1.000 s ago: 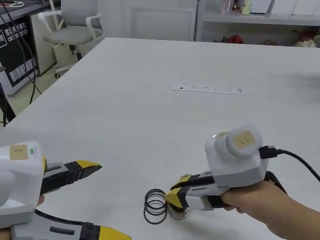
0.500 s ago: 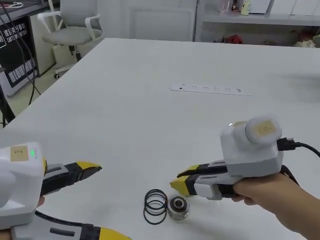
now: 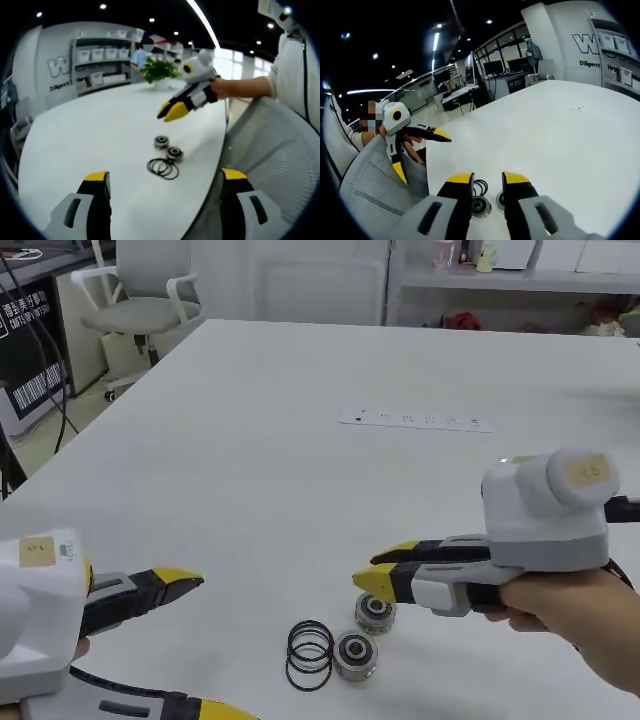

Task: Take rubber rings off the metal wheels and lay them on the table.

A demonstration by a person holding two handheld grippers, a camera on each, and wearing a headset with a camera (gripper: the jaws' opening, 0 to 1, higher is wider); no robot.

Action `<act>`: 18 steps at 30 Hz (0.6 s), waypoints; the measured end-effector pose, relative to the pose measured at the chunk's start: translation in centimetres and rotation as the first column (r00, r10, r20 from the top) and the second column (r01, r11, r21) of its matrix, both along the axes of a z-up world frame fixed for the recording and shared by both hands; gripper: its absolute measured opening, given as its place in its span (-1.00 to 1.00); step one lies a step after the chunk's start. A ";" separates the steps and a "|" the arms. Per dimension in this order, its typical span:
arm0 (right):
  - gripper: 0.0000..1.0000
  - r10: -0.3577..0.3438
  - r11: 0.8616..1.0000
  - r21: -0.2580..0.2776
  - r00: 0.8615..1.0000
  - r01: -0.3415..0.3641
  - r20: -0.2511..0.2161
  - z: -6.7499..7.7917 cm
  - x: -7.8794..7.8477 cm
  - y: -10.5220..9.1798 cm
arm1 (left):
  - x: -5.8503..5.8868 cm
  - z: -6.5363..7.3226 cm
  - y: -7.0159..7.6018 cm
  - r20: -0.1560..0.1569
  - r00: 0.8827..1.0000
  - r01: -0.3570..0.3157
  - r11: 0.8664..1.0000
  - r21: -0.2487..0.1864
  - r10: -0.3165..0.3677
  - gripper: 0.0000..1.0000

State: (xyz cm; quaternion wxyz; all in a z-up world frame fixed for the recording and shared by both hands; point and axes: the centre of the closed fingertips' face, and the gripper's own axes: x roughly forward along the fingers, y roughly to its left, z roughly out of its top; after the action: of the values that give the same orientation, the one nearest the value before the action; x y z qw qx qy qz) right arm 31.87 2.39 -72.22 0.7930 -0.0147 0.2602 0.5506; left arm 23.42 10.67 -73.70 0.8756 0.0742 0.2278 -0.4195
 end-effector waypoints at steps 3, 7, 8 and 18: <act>-0.57 -0.004 1.000 0.015 1.000 0.004 0.003 0.5 0.1 -0.2 | 0.0 0.0 0.0 -0.001 1.000 -0.001 1.000 -0.003 0.001 0.84; -0.48 -0.017 0.998 0.055 1.000 0.017 -0.006 1.6 0.4 -0.5 | 0.0 0.1 -0.1 -0.004 1.000 -0.002 1.000 -0.013 0.002 0.85; -0.46 -0.021 0.998 0.063 1.000 0.021 -0.002 1.9 0.5 -0.6 | 0.0 0.1 -0.1 -0.003 1.000 -0.002 1.000 -0.015 0.002 0.85; -0.14 -0.044 0.990 0.136 0.997 0.035 0.061 5.2 0.9 -1.5 | -0.1 0.3 -0.2 -0.006 1.000 -0.012 0.999 -0.033 0.012 0.87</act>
State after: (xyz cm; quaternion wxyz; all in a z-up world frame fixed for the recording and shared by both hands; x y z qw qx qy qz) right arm 32.76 0.89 -66.97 0.8108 0.0265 0.1973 0.5504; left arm 23.36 10.45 -73.37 0.8786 0.0572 0.2237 -0.4181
